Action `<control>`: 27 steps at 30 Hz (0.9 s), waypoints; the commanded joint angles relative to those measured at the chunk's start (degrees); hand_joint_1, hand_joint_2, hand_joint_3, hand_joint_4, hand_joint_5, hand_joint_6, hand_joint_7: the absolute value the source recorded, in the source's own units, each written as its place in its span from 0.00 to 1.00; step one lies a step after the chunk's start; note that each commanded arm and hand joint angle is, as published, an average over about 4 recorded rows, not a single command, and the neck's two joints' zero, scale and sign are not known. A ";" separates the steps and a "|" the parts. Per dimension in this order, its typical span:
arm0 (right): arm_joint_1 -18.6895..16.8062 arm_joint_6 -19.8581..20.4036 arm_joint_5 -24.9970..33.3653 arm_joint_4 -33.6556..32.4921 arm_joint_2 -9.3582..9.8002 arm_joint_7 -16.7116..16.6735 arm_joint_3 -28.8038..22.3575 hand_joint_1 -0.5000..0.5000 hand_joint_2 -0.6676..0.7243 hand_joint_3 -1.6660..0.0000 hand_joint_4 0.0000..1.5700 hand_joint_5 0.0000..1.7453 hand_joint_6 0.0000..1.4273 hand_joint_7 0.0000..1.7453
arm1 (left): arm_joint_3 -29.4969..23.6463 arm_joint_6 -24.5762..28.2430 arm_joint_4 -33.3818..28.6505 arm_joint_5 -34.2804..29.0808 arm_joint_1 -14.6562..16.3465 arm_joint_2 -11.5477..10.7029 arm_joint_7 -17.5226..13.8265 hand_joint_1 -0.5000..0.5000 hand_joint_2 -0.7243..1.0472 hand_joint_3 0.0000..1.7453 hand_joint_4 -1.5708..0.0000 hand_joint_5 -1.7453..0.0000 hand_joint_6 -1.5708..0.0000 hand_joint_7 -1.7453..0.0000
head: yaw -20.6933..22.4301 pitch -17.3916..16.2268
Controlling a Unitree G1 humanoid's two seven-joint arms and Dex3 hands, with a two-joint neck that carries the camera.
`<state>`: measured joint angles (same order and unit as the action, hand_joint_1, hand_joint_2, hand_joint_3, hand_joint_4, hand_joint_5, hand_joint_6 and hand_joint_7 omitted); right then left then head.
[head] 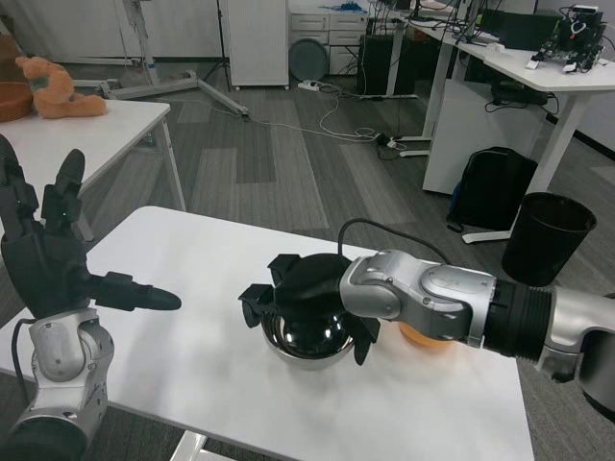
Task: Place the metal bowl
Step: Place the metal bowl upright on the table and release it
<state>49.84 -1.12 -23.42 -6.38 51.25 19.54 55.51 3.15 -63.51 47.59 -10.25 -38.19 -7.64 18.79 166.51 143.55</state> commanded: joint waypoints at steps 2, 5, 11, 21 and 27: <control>-2.31 0.15 -0.24 0.77 -0.09 -0.47 -0.97 0.04 0.05 0.05 0.11 0.74 0.01 0.83 | 0.10 -0.13 0.38 -0.12 -0.92 -0.23 -0.16 0.00 0.15 0.00 0.76 0.82 1.00 1.00 | -0.38 -0.56; -3.50 0.15 -0.26 1.45 -0.09 -0.47 -1.52 0.04 0.05 0.05 0.09 0.65 0.00 0.69 | 0.10 -0.13 0.25 -0.12 -0.92 -0.27 -0.16 0.00 0.15 0.00 0.76 0.82 1.00 1.00 | -0.73 -0.67; -4.97 0.15 -0.26 3.06 -0.14 -0.45 -2.07 0.04 0.05 0.05 0.04 0.44 0.00 0.29 | -0.03 -0.13 -0.10 -0.12 -0.68 -0.27 -0.16 0.00 0.15 0.00 0.78 0.82 1.00 1.00 | -0.65 -0.98; -5.98 0.11 -0.53 3.70 -0.18 -0.16 -2.34 0.04 0.11 0.08 0.01 0.11 0.00 0.01 | -0.17 -0.13 -0.92 -0.19 -0.05 -0.36 -0.16 0.00 0.15 0.00 0.79 0.82 1.00 1.00 | 0.21 -1.64; -7.03 0.42 -2.11 3.12 -0.14 -0.16 -3.79 0.04 0.43 0.68 0.00 0.00 0.00 0.00 | -0.17 -0.13 -1.36 -0.21 0.17 -0.36 -0.16 0.00 0.15 0.01 0.79 0.82 1.00 1.00 | 0.43 -1.79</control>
<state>44.19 -1.00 -25.07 -2.74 51.02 19.41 52.78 3.12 -63.51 46.89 -10.27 -38.18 -7.64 18.79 166.92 141.75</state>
